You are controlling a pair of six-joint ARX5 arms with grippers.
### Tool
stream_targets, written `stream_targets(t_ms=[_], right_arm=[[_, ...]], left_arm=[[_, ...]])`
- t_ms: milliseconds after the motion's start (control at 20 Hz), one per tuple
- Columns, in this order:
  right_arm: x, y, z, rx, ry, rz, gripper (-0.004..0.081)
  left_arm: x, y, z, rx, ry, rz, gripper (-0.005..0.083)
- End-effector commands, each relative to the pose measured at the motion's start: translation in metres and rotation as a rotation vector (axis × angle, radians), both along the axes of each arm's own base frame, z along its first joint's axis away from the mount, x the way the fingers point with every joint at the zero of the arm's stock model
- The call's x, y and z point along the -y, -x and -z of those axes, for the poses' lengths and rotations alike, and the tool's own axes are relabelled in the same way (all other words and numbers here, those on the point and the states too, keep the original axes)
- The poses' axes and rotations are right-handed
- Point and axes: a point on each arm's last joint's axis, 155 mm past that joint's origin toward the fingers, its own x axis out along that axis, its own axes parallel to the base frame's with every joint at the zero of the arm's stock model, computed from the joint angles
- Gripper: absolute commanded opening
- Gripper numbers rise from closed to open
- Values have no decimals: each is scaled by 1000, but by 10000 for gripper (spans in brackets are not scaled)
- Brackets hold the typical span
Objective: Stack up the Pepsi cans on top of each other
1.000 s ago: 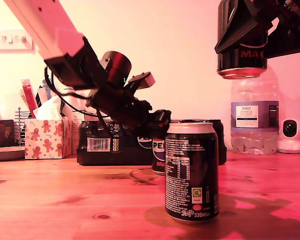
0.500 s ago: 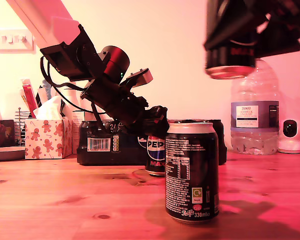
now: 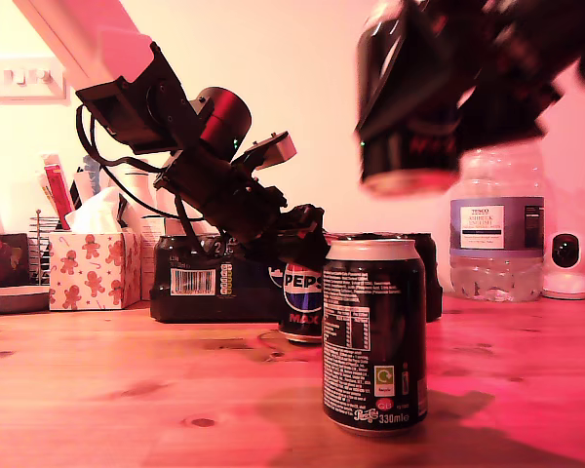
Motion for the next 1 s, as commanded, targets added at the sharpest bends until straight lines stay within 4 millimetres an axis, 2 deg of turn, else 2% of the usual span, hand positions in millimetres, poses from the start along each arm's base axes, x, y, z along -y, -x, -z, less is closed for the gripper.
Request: stream_targets(t_ms=[0,350,950], right_arm=[[-11,0,-23,65,-47,-25,383],[-23,5,-11,72,-50,-58,386],[-20,6,8,127,-129,-4,386]], left_arm=[[1,-4,-34,71,39,7,442],[-5,-7,-35,70,49,6,442],[-7,-8,-37,65,64,16,442]])
